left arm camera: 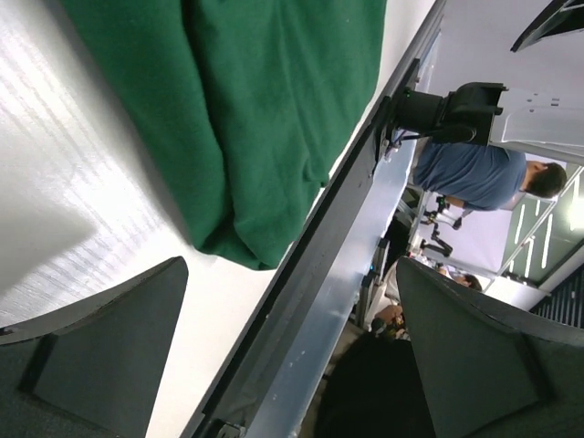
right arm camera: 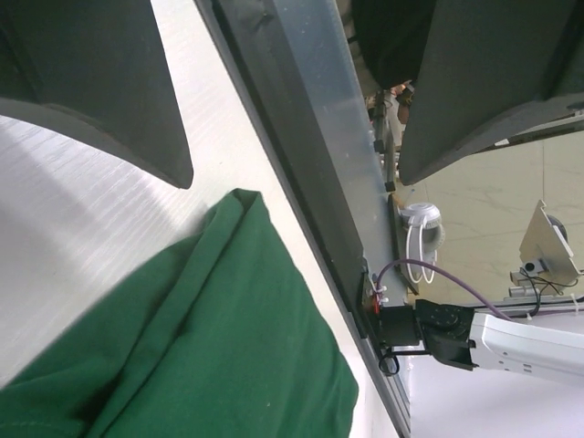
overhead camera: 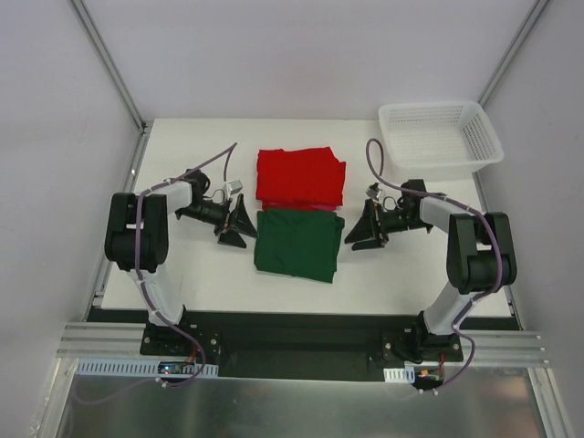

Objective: Fold and stack the t-shirts

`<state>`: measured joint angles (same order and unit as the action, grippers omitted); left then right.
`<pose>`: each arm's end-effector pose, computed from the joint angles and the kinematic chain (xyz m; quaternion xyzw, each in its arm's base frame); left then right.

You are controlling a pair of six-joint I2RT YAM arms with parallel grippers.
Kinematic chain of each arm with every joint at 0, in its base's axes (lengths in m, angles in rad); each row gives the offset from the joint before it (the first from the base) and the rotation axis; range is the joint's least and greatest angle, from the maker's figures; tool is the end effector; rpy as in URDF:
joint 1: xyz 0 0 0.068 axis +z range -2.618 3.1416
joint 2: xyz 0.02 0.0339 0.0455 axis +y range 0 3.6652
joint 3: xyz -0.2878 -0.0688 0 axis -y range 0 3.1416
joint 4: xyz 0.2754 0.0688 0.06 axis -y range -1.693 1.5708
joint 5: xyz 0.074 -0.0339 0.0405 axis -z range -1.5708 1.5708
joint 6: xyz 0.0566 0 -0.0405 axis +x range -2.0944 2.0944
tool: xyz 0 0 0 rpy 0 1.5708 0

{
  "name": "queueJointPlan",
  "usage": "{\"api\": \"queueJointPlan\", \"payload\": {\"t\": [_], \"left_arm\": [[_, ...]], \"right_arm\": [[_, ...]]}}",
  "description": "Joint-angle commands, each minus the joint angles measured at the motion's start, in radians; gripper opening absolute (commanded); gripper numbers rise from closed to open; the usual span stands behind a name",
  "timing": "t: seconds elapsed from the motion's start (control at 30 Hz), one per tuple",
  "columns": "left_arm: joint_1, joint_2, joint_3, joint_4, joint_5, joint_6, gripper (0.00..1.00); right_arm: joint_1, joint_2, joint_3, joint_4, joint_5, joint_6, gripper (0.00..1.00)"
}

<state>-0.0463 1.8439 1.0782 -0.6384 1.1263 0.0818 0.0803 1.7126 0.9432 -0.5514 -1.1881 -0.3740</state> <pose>0.3513 -0.0674 0.1460 0.0983 0.8381 -0.5307 0.0798 0.3185 0.0783 0.1577 -0.2532 0.7854 0.5343 0.1835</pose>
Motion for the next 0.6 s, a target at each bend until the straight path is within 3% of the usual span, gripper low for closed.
{"api": "queueJointPlan", "payload": {"t": [0.0, 0.2, 0.33, 0.57], "left_arm": [[-0.004, 0.052, 0.031, -0.009, 0.053, 0.067, 0.99], [-0.006, 0.113, 0.107, -0.007, 0.067, 0.053, 0.99], [-0.01, 0.135, 0.127, -0.007, 0.089, 0.038, 0.99], [-0.021, 0.184, 0.14, -0.009, 0.095, 0.038, 0.99]], "right_arm": [[-0.008, 0.039, 0.022, 0.056, -0.042, -0.074, 1.0], [-0.042, 0.111, 0.04, 0.062, -0.064, -0.079, 1.0], [-0.079, 0.154, -0.003, 0.211, -0.093, 0.123, 1.0], [-0.105, 0.232, 0.011, 0.321, -0.056, 0.219, 1.0]]}}
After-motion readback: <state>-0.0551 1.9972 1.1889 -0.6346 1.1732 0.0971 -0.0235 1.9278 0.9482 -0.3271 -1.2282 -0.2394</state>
